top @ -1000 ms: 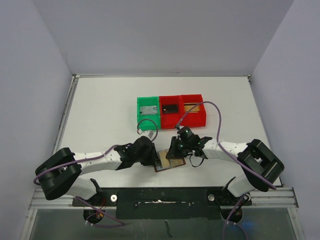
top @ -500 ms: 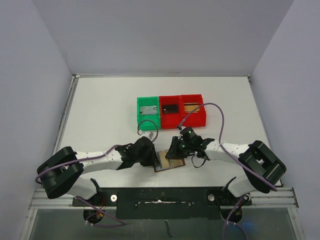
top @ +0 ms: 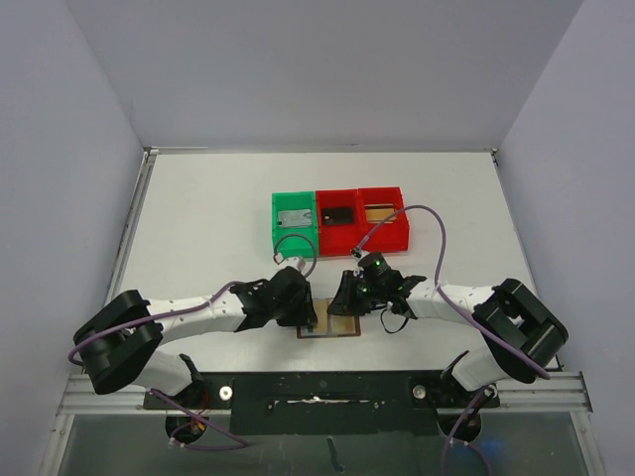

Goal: Take the credit cards out of the card holder

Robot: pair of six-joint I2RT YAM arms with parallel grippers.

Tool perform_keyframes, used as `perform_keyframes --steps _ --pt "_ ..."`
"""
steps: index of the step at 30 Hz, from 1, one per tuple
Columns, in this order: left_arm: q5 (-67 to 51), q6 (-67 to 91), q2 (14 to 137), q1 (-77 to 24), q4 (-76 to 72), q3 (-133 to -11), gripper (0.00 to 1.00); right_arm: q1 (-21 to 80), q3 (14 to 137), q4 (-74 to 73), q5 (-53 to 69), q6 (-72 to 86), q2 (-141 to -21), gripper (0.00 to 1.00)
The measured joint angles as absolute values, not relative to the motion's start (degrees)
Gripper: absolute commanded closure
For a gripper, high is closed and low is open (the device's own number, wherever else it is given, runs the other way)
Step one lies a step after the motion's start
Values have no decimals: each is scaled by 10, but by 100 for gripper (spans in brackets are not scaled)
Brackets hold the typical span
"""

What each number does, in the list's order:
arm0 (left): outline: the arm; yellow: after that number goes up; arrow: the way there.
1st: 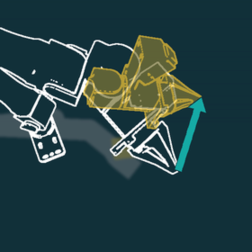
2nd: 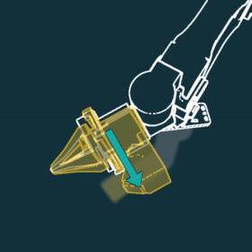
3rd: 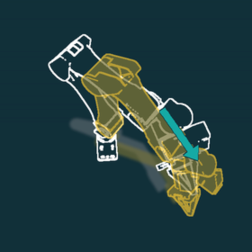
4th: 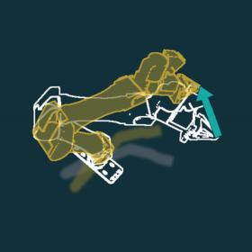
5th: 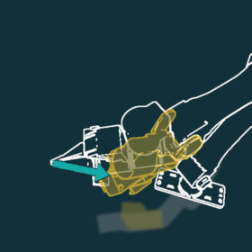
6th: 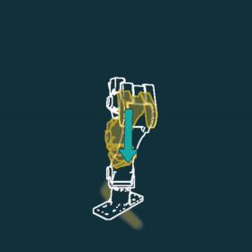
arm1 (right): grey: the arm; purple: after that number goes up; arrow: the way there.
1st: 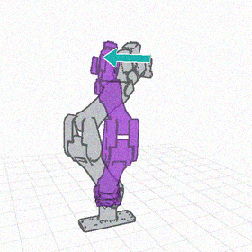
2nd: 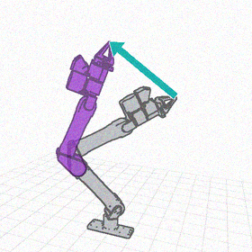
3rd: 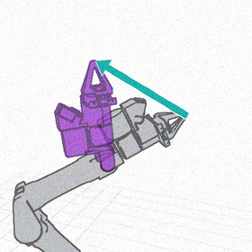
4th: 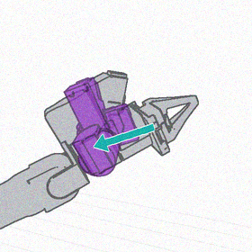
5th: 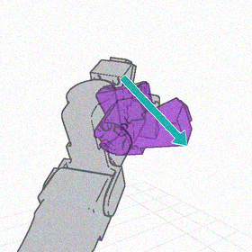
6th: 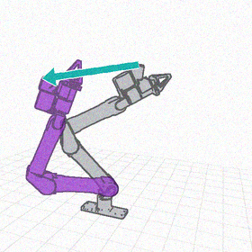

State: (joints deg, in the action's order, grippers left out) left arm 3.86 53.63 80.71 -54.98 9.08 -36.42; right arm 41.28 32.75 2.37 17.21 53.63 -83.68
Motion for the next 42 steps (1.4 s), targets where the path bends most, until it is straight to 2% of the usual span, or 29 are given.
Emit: perform_keyframes --steps 9,15,19,24,31,42 --pt "61 524 802 -550 141 -382 48 412 328 25 172 536 -837 78" --pt "72 516 788 -549 153 -384 47 412 328 26 172 537 -837 74" --pt "70 515 796 -548 151 -384 51 412 328 31 173 542 -837 72" --pt "67 517 816 -548 143 -383 61 413 327 38 173 547 -839 71" --pt "69 518 824 -547 135 -383 68 421 327 50 175 559 -859 75" --pt "71 516 826 -547 135 -383 72 421 317 67 176 571 -865 94"
